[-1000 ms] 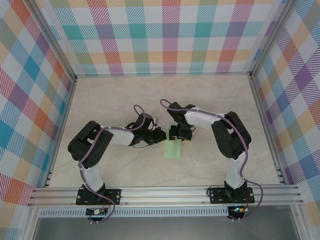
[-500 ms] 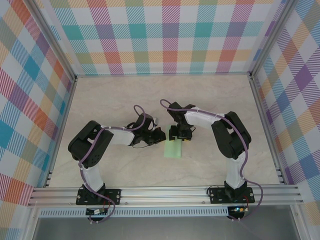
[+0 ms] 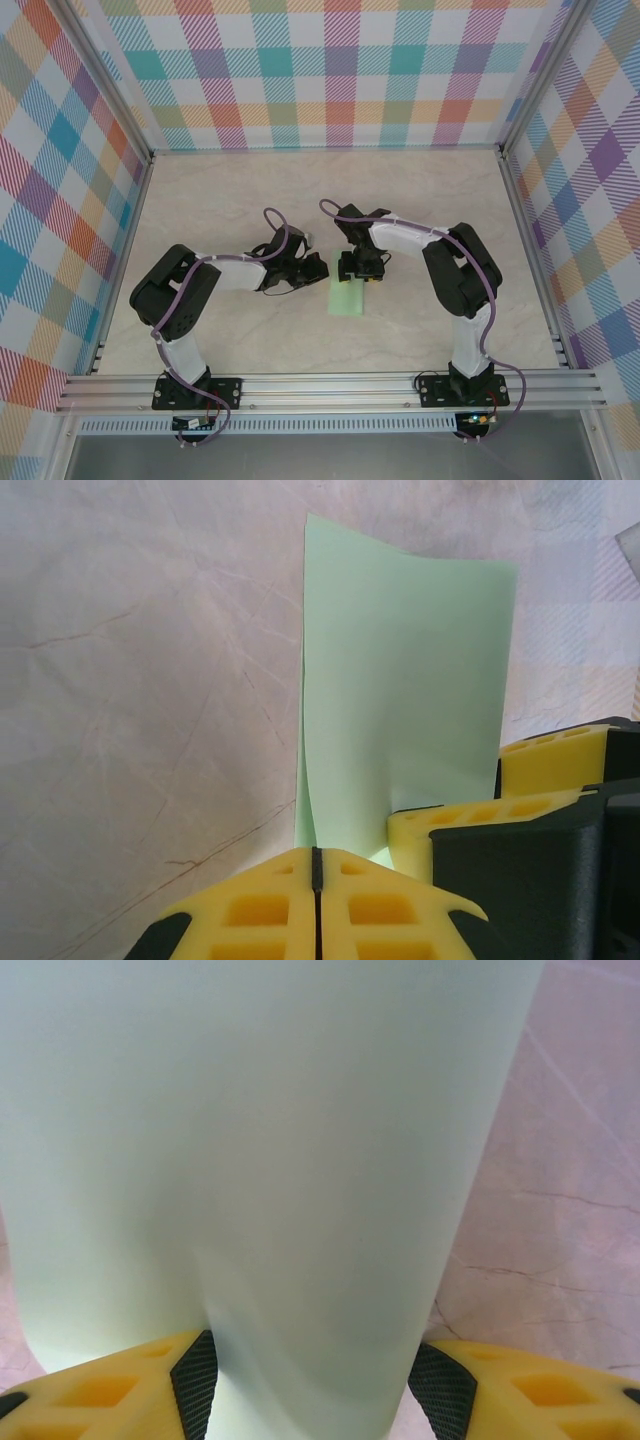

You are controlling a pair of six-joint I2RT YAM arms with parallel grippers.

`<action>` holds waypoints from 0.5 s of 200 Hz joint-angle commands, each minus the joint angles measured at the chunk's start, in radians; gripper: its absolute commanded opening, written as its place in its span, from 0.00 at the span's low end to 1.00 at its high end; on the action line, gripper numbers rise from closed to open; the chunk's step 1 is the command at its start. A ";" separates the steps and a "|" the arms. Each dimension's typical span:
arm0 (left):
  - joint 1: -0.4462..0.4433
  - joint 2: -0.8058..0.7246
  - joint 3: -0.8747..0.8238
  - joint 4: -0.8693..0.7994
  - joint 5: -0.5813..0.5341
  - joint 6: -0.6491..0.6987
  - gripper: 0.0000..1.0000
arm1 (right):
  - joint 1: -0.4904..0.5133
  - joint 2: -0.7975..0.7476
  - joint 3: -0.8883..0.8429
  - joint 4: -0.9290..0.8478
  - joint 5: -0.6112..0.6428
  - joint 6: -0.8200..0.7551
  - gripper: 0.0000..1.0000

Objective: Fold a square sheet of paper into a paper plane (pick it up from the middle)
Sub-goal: Hold the square sheet of paper at the center of the table.

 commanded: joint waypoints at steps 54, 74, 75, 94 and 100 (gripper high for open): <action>-0.012 -0.011 -0.001 0.024 0.038 0.003 0.07 | 0.000 0.186 -0.074 0.047 -0.008 0.007 0.62; -0.012 -0.008 -0.004 0.029 0.044 0.003 0.07 | -0.001 0.186 -0.075 0.047 -0.009 0.015 0.62; -0.012 -0.008 -0.004 0.030 0.044 0.004 0.07 | -0.001 0.185 -0.074 0.047 -0.009 0.016 0.62; -0.012 -0.007 -0.006 0.033 0.047 0.001 0.07 | -0.001 0.185 -0.075 0.048 -0.013 0.023 0.62; -0.012 -0.009 -0.006 0.033 0.048 0.001 0.07 | -0.002 0.184 -0.075 0.050 -0.015 0.024 0.62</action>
